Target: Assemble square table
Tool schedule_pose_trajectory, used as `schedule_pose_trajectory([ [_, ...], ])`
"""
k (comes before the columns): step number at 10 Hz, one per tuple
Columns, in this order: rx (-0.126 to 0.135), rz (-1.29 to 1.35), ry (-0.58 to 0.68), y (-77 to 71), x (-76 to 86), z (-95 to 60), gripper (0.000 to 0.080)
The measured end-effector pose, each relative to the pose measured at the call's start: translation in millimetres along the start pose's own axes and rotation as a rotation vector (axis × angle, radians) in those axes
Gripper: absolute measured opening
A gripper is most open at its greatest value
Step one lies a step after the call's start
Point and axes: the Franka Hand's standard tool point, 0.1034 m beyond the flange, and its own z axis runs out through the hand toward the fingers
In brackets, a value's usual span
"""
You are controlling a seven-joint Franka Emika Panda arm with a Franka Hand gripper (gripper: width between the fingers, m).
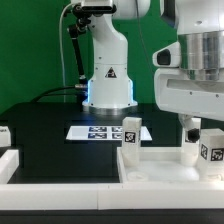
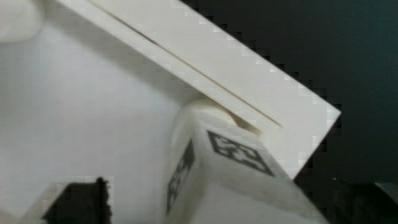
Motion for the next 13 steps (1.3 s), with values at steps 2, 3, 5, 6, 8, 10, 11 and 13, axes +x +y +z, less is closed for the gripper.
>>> schedule_pose_trajectory([
  [2, -0.004, -0.173, 0.004, -0.5, -1.0, -0.1, 0.0648],
  [3, -0.033, -0.339, 0.035, -5.3, -7.2, -2.4, 0.0648],
  [5, -0.086, -0.749, 0.077, -12.5, -14.0, -6.0, 0.0649],
  [6, -0.090, -0.779, 0.076, -10.9, -11.7, -5.3, 0.0649],
  [8, -0.106, -0.986, 0.071, -9.8, -9.7, -5.2, 0.0559],
  [10, -0.109, -0.974, 0.073, -8.0, -6.7, -4.8, 0.0295],
  [11, -0.110, -0.950, 0.074, -7.1, -5.4, -4.3, 0.0295],
  [13, -0.106, -0.856, 0.078, -6.2, -4.1, -3.9, 0.0295],
])
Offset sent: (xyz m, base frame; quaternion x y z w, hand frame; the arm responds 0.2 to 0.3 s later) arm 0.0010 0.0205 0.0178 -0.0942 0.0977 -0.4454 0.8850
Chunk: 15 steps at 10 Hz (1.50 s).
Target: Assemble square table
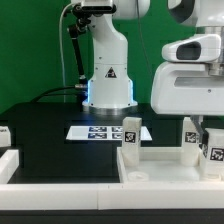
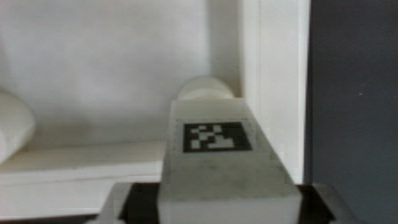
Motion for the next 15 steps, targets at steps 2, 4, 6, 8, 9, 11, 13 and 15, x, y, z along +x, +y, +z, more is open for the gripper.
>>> schedule_pose_trajectory([
  [2, -0.003, 0.344, 0.000, 2.5, 0.3, 1.7, 0.0293],
  [4, 0.043, 0.843, -0.095, 0.3, -3.0, 1.8, 0.0293],
  [6, 0.105, 1.103, -0.137, 6.6, 0.7, 2.8, 0.0294],
  [8, 0.126, 1.269, -0.135, 9.0, -1.6, 3.7, 0.0294],
  [9, 0.124, 1.311, -0.139, 6.9, -2.2, 3.8, 0.0294],
  [11, 0.122, 1.303, -0.139, 7.5, -2.6, 4.8, 0.0521],
  [13, 0.101, 1.165, -0.111, 3.9, -4.2, 4.4, 0.0609],
  [15, 0.089, 0.809, -0.049, 0.9, -1.2, 3.2, 0.0648],
])
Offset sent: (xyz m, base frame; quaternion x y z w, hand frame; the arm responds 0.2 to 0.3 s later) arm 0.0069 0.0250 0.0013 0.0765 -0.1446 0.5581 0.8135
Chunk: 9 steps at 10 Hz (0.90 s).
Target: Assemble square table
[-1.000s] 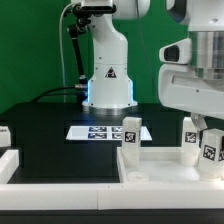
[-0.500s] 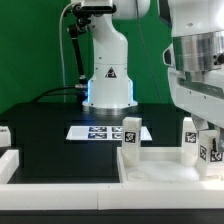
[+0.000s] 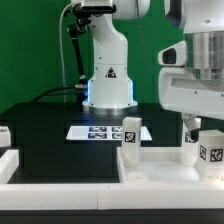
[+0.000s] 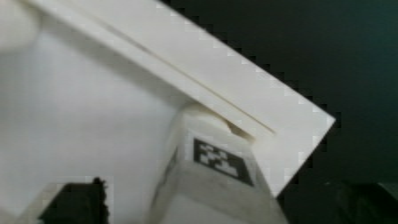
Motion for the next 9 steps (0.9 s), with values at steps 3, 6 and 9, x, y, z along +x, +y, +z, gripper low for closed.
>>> schedule_pose_trajectory([
  [3, -0.003, -0.226, 0.003, 1.5, 2.3, 0.6, 0.0649],
  [6, -0.025, -0.753, 0.054, 0.9, 11.1, -2.1, 0.0649],
  [9, -0.021, -0.918, 0.087, 4.6, 14.1, 0.2, 0.0649],
])
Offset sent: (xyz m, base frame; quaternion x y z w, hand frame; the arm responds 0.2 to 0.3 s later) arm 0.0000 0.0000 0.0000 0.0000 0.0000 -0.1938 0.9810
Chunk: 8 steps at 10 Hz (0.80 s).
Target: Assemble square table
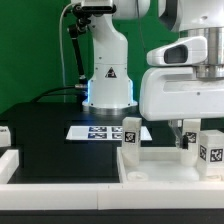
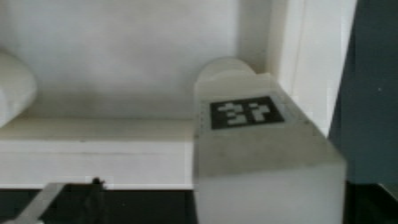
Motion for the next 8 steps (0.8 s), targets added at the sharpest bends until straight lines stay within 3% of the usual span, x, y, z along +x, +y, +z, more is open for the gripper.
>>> schedule_pose_trajectory([
  [1, 0.000, 0.014, 0.000, 0.4, 0.0, 0.4, 0.0649],
  [3, 0.000, 0.112, -0.002, 0.4, -0.5, 1.4, 0.0373],
  [4, 0.000, 0.203, -0.002, 0.2, -0.7, 1.8, 0.0289],
  [7, 0.005, 0.504, -0.011, -2.3, -1.8, 3.1, 0.0289],
  [8, -0.007, 0.677, -0.033, -3.4, -1.9, 2.5, 0.0289],
])
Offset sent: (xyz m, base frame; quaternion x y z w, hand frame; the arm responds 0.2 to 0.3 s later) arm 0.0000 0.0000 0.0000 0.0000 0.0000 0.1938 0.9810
